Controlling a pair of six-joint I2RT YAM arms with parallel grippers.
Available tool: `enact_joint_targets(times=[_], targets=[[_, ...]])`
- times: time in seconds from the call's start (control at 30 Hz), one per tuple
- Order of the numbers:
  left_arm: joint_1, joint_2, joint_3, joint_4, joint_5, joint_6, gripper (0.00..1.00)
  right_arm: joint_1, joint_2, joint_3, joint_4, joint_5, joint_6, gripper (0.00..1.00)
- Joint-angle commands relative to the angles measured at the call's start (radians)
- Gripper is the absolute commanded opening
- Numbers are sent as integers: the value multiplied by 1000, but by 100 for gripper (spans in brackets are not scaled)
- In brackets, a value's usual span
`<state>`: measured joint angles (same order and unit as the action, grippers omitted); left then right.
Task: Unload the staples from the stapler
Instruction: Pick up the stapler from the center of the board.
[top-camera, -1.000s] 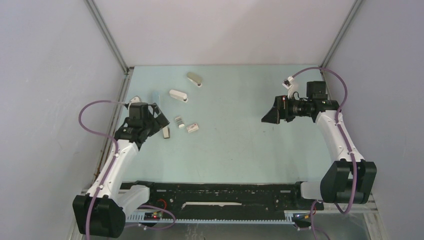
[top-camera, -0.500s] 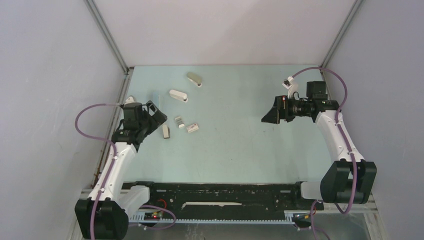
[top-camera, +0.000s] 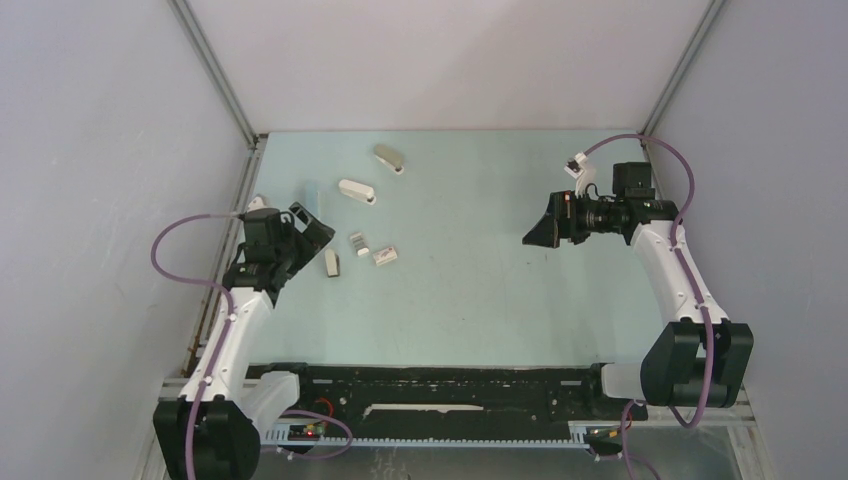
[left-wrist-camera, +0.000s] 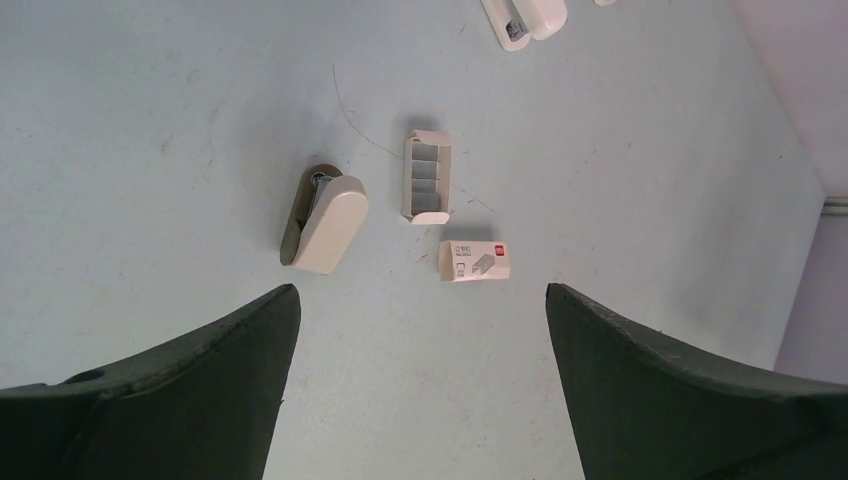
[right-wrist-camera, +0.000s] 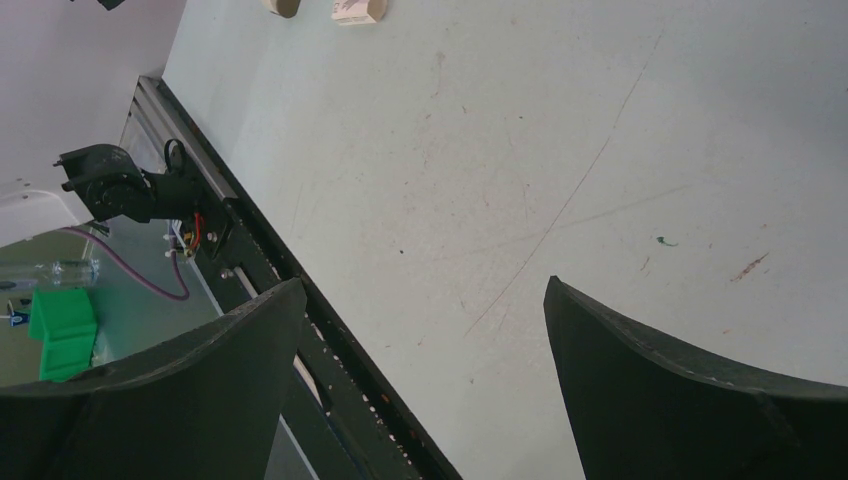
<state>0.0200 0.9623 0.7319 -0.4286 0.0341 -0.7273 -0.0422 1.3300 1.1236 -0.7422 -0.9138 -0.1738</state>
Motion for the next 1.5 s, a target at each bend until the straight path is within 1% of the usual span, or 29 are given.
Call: enact_joint_targets(times=[0.0,0.43,1.47], targets=[[7,-16,-35,37,17,-26,98,8,-8,-2,12,3,3,100],[7,-25,-61,66,27,-53,96,10,-5,-1,13,4,2,100],[7,7,-43,105,84,-63,96,17,4,-1,15,6,3,100]])
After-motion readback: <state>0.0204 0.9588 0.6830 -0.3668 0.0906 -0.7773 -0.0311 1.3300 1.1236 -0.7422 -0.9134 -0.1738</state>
